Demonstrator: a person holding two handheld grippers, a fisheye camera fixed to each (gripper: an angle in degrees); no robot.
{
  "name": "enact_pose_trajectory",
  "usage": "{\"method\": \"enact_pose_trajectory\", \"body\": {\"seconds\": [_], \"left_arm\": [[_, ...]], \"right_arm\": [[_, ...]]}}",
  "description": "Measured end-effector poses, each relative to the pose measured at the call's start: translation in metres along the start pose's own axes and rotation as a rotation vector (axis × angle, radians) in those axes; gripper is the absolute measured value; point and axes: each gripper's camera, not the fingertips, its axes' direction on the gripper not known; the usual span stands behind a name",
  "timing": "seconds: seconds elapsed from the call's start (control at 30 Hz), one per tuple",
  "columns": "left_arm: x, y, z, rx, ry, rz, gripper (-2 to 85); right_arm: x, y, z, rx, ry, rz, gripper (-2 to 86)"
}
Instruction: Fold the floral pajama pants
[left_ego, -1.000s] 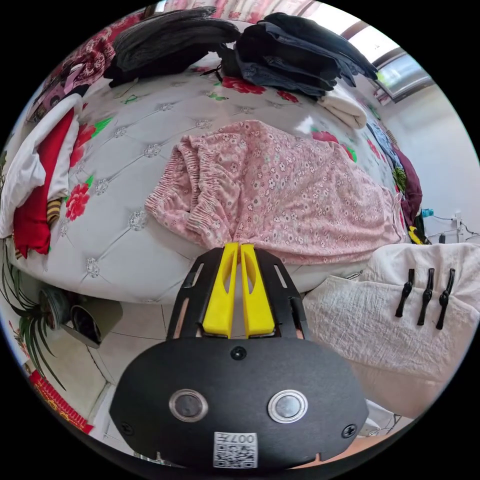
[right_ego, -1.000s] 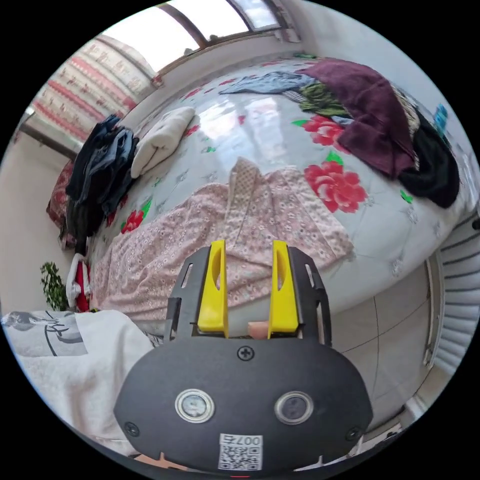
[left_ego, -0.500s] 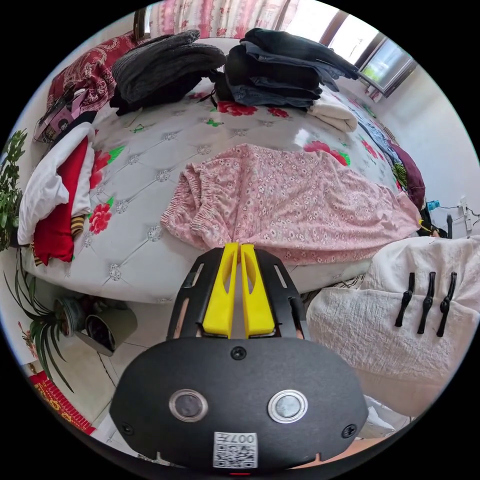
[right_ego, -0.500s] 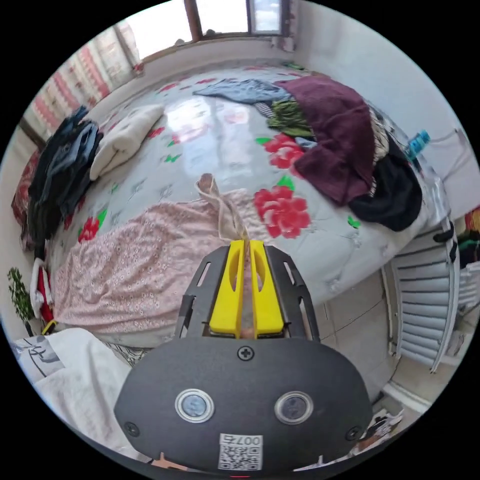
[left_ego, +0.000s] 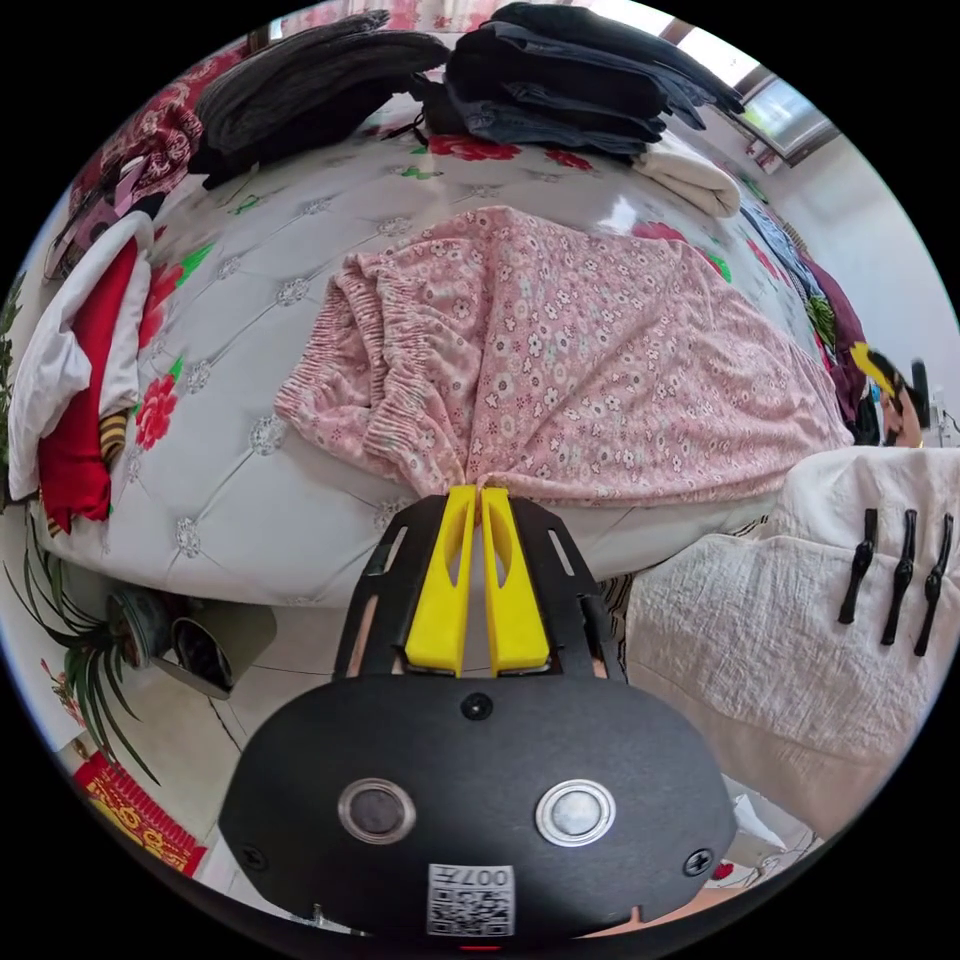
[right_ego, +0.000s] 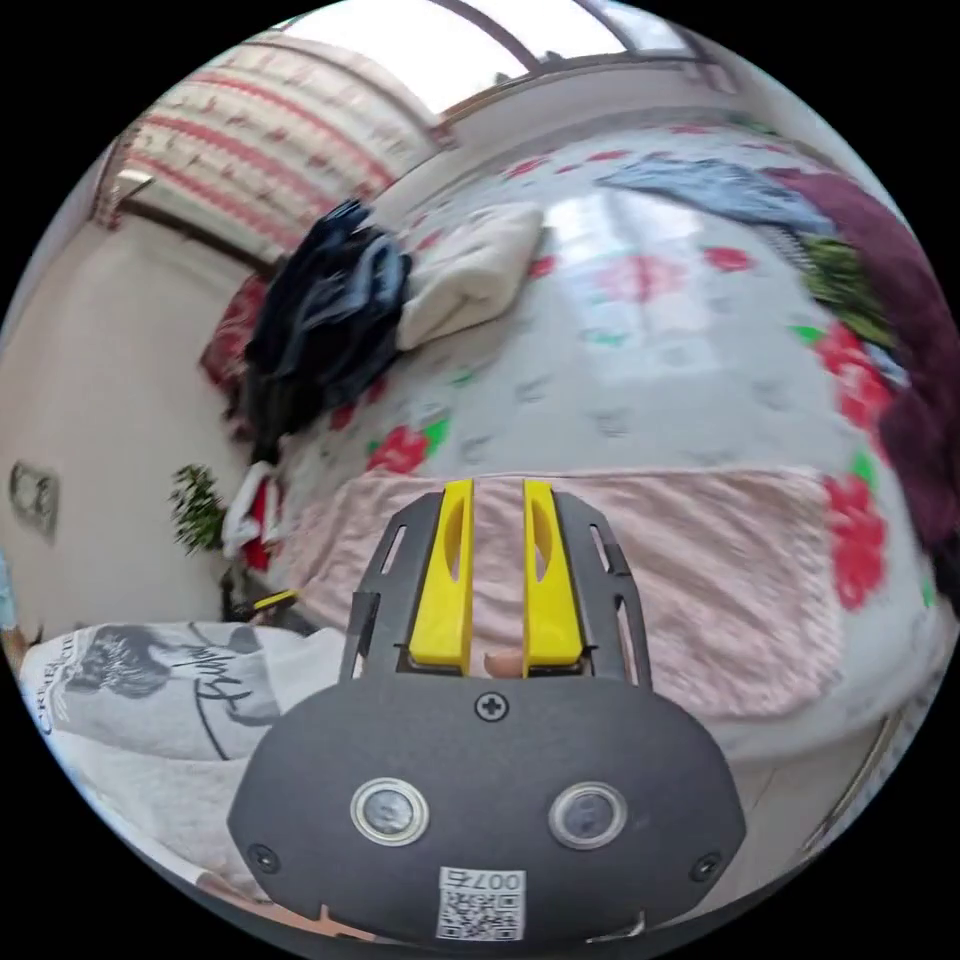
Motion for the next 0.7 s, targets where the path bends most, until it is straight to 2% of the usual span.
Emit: {"method": "enact_pose_trajectory", "body": {"seconds": [0.13,0.33,0.53,0.7], "left_arm": [[-0.001,0.007,-0.003,0.025,0.009,0.013,-1.0],[-0.011,0.02,-0.008,0.054,0.057,-0.028,-1.0],[-0.015,0.015,-0.011,0.031,0.062,0.009,-1.0],[-0.034,0.013,-0.014,0.014,0.14,-0.018,-1.0]], "right_arm": [[-0.039,-0.067,0.122,-0.225,-0.306,-0.035,2.9],[-0.055,-0.127,0.253,-0.478,-0.332,0.017,3.0],[-0.052,-0.144,0.321,-0.698,-0.291,0.032,1.8],[-0.053,-0.141,0.357,-0.844,-0.332,0.043,0.9]]}}
